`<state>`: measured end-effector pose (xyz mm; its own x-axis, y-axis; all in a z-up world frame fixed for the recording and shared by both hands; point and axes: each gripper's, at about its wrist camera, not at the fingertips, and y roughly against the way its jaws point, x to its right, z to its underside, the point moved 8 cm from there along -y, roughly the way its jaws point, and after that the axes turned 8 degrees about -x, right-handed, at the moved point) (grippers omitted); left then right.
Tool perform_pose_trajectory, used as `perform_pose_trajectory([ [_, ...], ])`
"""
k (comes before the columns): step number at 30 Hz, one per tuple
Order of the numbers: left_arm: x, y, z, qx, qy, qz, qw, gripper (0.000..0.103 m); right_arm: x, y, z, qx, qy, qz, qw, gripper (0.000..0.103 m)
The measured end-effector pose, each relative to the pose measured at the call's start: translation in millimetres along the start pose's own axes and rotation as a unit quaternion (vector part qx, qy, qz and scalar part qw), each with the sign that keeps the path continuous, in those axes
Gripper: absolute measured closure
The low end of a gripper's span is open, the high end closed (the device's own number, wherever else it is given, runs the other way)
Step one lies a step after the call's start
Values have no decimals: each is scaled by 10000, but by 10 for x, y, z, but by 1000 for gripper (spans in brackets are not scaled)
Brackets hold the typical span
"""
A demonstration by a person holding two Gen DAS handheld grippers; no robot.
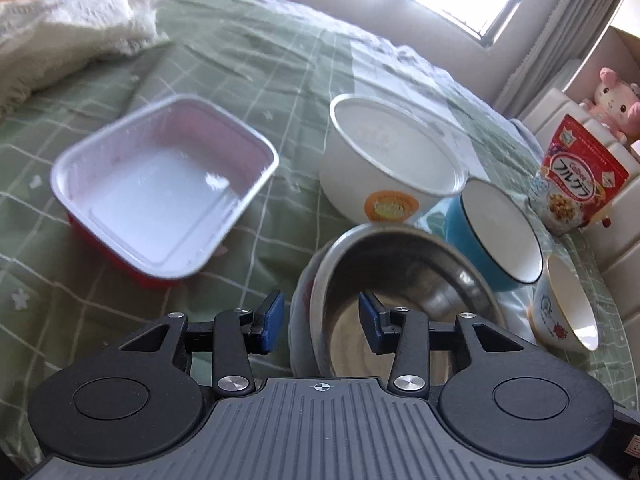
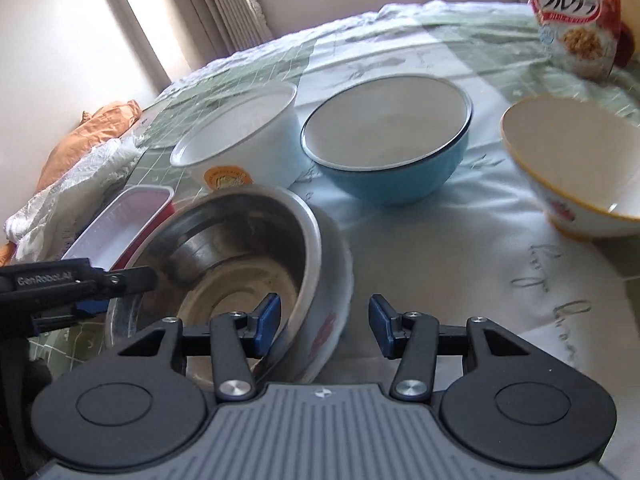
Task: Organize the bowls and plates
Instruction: 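Move the left gripper to the yellow-rimmed cream bowl and grasp its rim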
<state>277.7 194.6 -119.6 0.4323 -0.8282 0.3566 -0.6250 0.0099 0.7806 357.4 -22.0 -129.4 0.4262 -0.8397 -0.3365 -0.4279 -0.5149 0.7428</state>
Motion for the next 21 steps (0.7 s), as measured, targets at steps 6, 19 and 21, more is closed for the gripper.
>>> perform_pose_trajectory([
  [6,764,153,-135,288,-361,901,9949,58,846,694,-297,763,-473,210,9957,43],
  [19,2286,-1164,147,-1185,-714,1756,9747,58,2410,305,-930,594,-1395,898,9843,45],
  [21,2351,-1255,127,-1136,-716,1680,9766,58,2453,172,-921,435,-1472,792,9850,53],
])
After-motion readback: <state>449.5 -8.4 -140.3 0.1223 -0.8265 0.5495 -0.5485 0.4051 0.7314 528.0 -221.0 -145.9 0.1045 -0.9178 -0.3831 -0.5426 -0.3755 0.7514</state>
